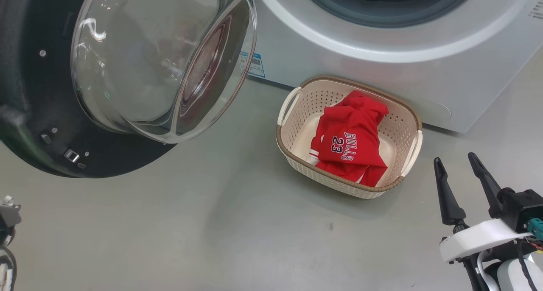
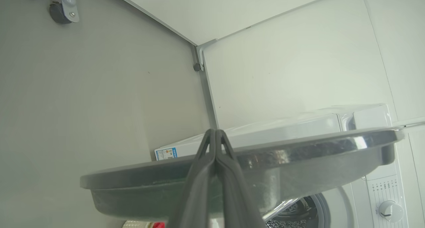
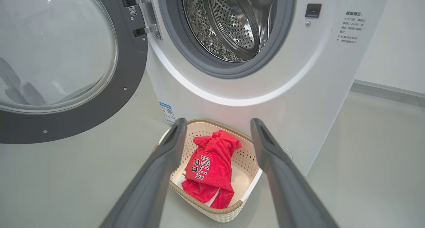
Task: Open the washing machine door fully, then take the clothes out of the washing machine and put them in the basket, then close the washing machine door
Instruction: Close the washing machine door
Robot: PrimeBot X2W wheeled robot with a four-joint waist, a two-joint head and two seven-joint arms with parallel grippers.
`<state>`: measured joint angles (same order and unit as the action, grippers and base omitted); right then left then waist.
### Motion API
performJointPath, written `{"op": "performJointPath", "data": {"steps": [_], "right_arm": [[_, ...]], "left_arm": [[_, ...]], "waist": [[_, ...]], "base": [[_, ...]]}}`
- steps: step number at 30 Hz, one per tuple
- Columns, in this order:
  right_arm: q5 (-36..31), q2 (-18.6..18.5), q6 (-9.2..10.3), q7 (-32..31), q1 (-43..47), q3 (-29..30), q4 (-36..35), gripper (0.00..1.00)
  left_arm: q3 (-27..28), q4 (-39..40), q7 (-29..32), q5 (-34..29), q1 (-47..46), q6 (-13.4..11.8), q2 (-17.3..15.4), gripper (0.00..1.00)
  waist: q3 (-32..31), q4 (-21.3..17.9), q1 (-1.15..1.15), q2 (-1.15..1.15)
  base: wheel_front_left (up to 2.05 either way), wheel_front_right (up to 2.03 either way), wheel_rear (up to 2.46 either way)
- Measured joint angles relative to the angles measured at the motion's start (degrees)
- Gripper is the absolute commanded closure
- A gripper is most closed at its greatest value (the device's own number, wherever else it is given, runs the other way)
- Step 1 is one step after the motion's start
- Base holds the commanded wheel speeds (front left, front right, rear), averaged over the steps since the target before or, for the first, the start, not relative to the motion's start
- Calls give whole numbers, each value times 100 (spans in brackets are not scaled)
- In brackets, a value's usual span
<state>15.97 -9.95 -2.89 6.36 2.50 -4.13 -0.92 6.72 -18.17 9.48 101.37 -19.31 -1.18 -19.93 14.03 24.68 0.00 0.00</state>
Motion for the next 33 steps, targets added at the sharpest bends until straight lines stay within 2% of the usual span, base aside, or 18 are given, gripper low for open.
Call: {"op": "performJointPath", "data": {"steps": [7, 16, 33], "right_arm": [[0, -27, 0, 0, 1, 3, 0, 0], [0, -45, 0, 0, 1, -3, 0, 0], [10, -18, 1, 1, 2, -16, 5, 0]], "left_arm": [[-111, -63, 477, 216, 0, 204, 8, 100], [-223, -81, 1082, 658, 39, 532, 208, 100], [-705, 261, 2132, 804, 408, 778, 371, 100]], "waist": [[-4, 51, 0, 0], [-24, 113, -1, 0], [-79, 81, 0, 0]], "base": [[0, 0, 0], [0, 0, 0], [0, 0, 0]]}}
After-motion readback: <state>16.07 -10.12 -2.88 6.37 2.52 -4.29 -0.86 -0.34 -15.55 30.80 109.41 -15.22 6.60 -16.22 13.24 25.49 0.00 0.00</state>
